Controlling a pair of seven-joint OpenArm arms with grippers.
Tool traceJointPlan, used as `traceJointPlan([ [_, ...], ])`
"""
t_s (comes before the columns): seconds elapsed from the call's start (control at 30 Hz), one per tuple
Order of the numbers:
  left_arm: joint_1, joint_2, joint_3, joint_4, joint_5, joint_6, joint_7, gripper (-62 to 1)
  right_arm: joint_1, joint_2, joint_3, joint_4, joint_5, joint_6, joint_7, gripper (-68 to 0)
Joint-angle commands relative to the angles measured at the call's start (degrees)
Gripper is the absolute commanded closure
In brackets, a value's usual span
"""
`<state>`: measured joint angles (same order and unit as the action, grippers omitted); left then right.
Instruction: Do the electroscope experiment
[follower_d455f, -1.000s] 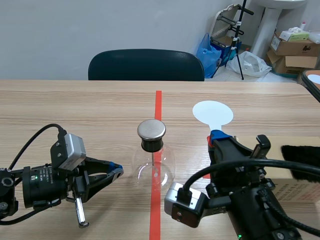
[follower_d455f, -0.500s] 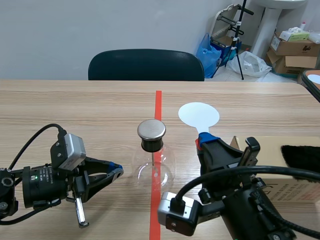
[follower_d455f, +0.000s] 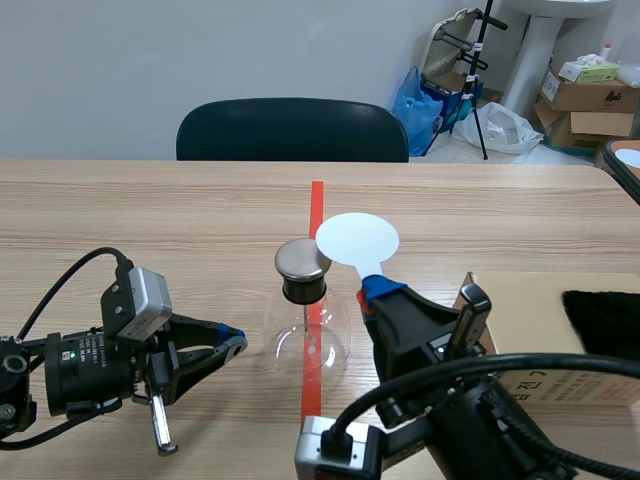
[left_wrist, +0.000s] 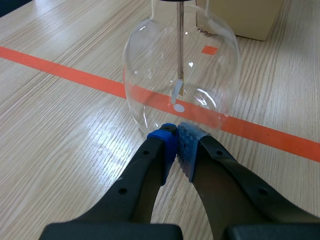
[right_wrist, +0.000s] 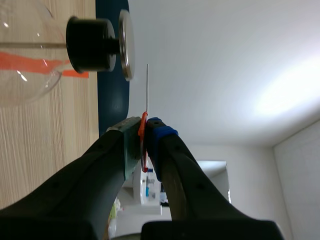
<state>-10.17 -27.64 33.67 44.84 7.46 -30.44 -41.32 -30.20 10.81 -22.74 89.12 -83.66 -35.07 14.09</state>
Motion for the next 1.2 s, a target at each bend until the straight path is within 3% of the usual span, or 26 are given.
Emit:
traceJointPlan([
  [0.0, 0.0, 0.2, -0.2, 1.2, -0.8, -0.1, -0.6, -3.0, 0.5, 0.3, -0.1, 0.4, 0.0, -0.4, 1.1, -1.8],
  [0.47, 0.0, 0.2, -0.2, 1.2, -0.8, -0.1, -0.6, -3.0, 0.5, 0.3, -0.1, 0.4, 0.0, -0.4, 9.6, -1.8],
  [1.17, 0.0, 0.2, -0.2, 1.2, -0.8, -0.1, -0.6, -3.0, 0.5, 0.3, -0.1, 0.4, 0.0, -0.4, 10.3, -1.8],
])
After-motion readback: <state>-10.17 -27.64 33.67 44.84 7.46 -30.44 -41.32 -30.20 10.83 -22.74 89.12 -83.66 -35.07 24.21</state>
